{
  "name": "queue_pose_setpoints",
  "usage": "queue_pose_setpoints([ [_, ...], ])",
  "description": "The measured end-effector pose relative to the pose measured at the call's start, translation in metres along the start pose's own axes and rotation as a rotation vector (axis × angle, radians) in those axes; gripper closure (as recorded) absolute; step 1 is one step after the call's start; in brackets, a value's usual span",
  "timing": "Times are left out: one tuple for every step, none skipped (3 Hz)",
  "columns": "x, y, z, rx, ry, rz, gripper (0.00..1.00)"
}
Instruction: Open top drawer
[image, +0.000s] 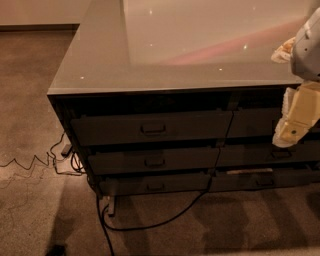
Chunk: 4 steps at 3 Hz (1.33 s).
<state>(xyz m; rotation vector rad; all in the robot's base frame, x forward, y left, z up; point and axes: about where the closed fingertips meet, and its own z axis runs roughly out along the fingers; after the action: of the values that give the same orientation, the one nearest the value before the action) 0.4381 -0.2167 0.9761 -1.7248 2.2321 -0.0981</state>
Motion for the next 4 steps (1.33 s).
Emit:
queue_pose_setpoints([
  [0.0,0.0,0.0,0.0,0.0,0.0,0.0],
  [-0.001,-0.001,0.004,-0.007,-0.033,-0.004,0.0],
  [-0.005,-0.002,0.018,-0.029,-0.118,-0.031,0.0],
  [-0.022,-0.001,0.037,-0.04,-0.229,-0.111,0.0],
])
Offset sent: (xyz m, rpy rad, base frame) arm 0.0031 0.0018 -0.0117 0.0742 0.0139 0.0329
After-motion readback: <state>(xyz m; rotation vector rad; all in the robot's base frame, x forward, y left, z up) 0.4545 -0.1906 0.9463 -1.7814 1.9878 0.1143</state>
